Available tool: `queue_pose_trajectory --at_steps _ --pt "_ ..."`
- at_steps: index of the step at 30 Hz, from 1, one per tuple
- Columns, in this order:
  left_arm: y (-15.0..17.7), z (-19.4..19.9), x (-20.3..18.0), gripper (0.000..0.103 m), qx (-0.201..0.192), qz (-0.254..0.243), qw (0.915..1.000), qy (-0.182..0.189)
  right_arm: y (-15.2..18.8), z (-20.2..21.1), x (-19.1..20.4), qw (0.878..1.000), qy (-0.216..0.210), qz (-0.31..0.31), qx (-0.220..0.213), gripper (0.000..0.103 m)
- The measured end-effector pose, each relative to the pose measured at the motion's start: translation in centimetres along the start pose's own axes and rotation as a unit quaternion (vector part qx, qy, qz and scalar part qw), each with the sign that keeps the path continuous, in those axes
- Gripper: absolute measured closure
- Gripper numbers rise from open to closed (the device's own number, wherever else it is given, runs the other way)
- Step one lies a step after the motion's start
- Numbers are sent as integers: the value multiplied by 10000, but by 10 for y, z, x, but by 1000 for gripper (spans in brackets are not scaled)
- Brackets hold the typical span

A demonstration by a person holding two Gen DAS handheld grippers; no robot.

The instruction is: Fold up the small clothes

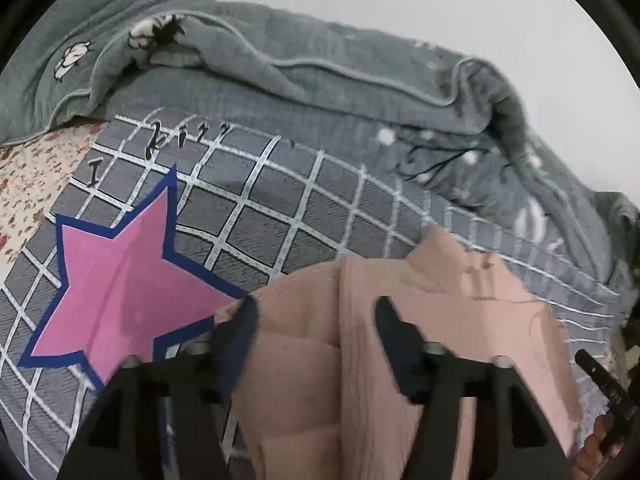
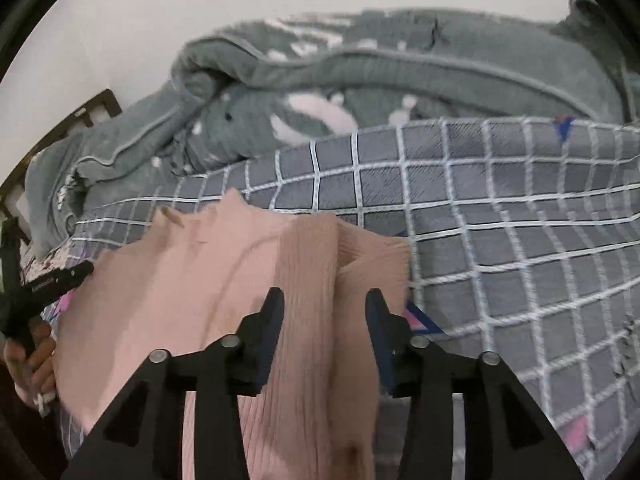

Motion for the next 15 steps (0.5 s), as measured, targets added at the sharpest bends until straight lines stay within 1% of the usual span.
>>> queue_pose_trajectory --at_steps 2,4,6,9,12,15 --pt "8 14 0 32 -72 -16 10000 5 15 15 -2 10000 -17 46 6 56" --pt "20 27 2 31 -93 -19 9999 68 33 29 -5 9999 -106 6 48 56" --pt "38 39 7 27 -67 17 9998 173 50 43 -7 9998 -193 -47 62 56" --pt "69 52 15 27 -50 58 9993 355 78 59 -7 9990 -432 -65 54 54" --pt "100 63 24 26 16 193 9974 689 100 57 -6 9985 -522 -142 126 52" --pt "128 66 26 26 165 198 9959 871 113 47 -6 9975 -577 -285 290 52"
Point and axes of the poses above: each gripper's, at about its wrist camera, not at the fingertips, and z roughly against the way its jaws point, x to its left, y to its underside, the point moved 6 cm from there along -z, roughly the way its jaws point, and after that the axes turned 12 degrees about x, right-handed, at the moved point
